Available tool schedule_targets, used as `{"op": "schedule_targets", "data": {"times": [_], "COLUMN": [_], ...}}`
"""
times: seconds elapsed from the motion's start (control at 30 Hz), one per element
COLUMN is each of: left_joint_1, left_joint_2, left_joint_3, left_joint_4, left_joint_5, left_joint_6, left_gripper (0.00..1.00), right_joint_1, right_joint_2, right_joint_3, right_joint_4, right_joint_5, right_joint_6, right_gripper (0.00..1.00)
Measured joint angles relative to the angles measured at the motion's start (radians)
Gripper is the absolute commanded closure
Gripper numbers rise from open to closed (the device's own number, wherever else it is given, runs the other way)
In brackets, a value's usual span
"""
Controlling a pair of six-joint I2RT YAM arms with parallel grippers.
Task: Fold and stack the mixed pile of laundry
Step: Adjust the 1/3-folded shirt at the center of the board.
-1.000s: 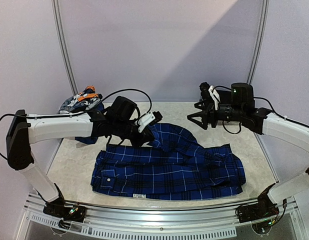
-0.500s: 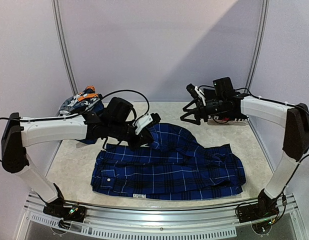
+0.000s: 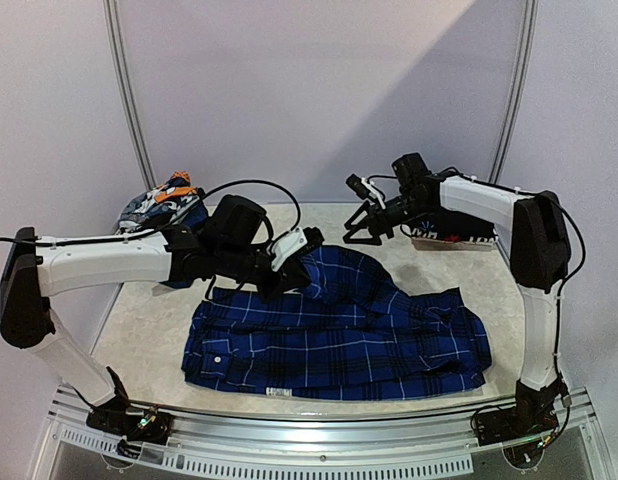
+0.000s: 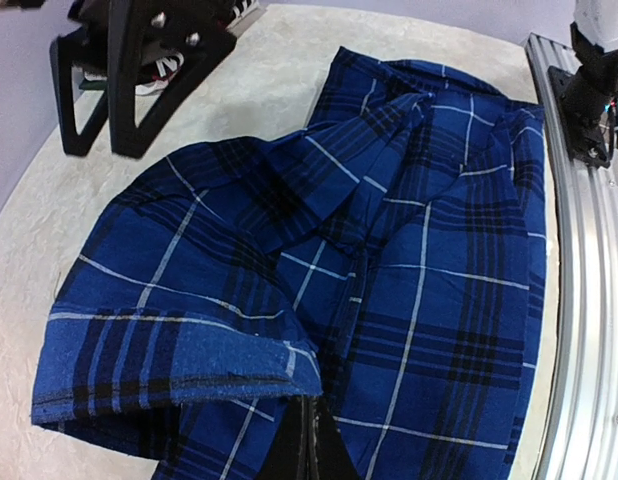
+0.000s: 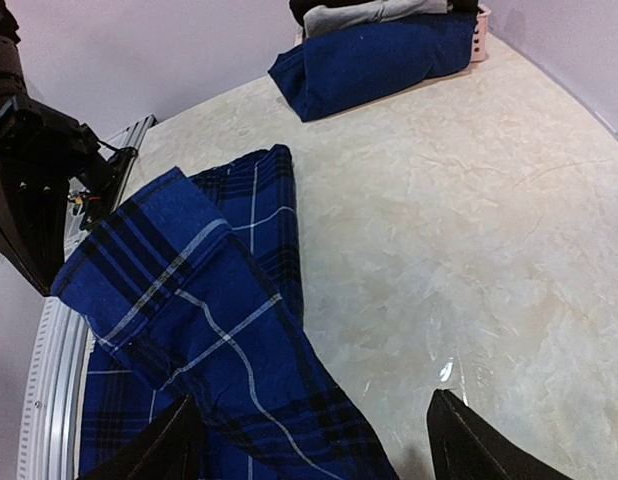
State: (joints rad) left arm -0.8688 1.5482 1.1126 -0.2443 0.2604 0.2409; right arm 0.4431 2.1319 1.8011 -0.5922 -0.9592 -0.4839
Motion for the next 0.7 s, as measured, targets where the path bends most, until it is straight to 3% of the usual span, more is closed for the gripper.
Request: {"op": "schedule_targets", "data": {"times": [0.27,0.4,0.7], "left_joint_1": [-0.003,-0.004,-0.005], "left_joint_2": [0.000,0.000,0.000], "left_joint_3": [0.000,0.000,-0.008], "left_joint_4": [0.001,0.000,0.006], "left_joint_5": [0.000,0.005,0.014], "left_joint_6": [0.002,0.002,0.002], "left_gripper": [1.00,1.00,1.00], "right_joint_1": [0.042,0.066,0.098], "right_joint_2": [0.124,0.174,0.200], "right_joint_3": [0.126,0.171,0.188], "right_joint_4": [-0.124,-0.156,-0.193], "right_joint_5": [-0.027,-0.030,-0.045], "right_joint_6": [-0.061,-0.071,-0.081], "right_gripper": [0.28,0.36,0.90]}}
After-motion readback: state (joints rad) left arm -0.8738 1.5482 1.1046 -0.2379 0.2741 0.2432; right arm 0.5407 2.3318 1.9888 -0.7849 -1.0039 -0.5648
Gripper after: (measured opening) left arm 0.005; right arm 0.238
